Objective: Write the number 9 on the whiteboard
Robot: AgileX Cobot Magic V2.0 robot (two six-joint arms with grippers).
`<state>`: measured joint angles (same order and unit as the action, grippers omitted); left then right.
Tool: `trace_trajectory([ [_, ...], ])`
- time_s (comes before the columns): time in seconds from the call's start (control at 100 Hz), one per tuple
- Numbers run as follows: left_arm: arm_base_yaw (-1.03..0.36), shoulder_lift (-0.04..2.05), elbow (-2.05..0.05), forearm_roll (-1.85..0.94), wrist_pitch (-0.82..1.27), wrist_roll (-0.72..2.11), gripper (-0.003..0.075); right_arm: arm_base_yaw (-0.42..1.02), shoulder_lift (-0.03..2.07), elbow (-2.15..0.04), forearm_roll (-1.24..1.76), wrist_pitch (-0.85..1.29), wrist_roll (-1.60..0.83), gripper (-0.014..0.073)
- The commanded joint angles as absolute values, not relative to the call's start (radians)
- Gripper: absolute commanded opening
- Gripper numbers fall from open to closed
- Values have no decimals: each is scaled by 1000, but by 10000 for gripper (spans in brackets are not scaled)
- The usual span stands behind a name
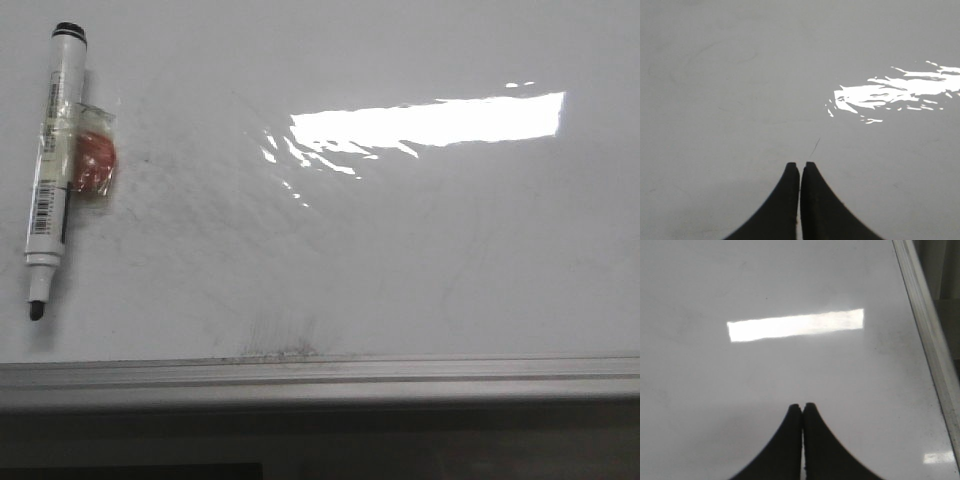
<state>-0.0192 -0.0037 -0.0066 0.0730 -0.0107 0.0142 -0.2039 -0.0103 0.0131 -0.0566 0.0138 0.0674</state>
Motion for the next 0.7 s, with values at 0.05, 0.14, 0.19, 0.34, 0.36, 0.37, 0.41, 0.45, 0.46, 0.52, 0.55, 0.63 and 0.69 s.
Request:
trace_trajectory([
  [0.05, -18, -32, 25, -43, -97, 0, -20, -207, -30, -24, -52, -10, 81, -63],
  [0.14, -18, -32, 1, -68, -76, 0, -21, -205, -27, -66, -51, 47, 90, -63],
  [0.19, -18, -28, -29, -68, -46, 0, -21, -200, -16, -90, -48, 81, 92, -63],
  [0.34, -20, 22, -130, -90, 53, 0, -20, -166, 51, -163, -16, 199, 92, -63],
  [0.36, -20, 31, -142, -90, 55, 0, -20, -163, 61, -175, -17, 218, 92, -63],
  [0.37, -20, 37, -150, -90, 55, 0, -20, -160, 70, -179, -15, 224, 92, -63],
  [0.41, -20, 51, -168, -90, 56, 0, -20, -153, 96, -206, -15, 266, 92, -63],
  [0.45, -20, 68, -186, -90, 58, 0, -20, -152, 129, -233, -15, 313, 92, -63],
  [0.46, -20, 71, -188, -90, 60, 0, -20, -150, 140, -237, -15, 321, 92, -63],
  [0.52, -20, 100, -209, -90, 69, 0, -20, -146, 183, -277, -11, 382, 92, -63],
  [0.55, -20, 112, -217, -92, 75, 0, -20, -142, 200, -291, -8, 399, 92, -63],
  [0.63, -20, 148, -235, -93, 106, 0, -15, -125, 229, -308, -8, 407, 92, -63],
  [0.69, -20, 171, -239, -93, 103, 0, 26, -116, 236, -308, -8, 398, 92, -63],
])
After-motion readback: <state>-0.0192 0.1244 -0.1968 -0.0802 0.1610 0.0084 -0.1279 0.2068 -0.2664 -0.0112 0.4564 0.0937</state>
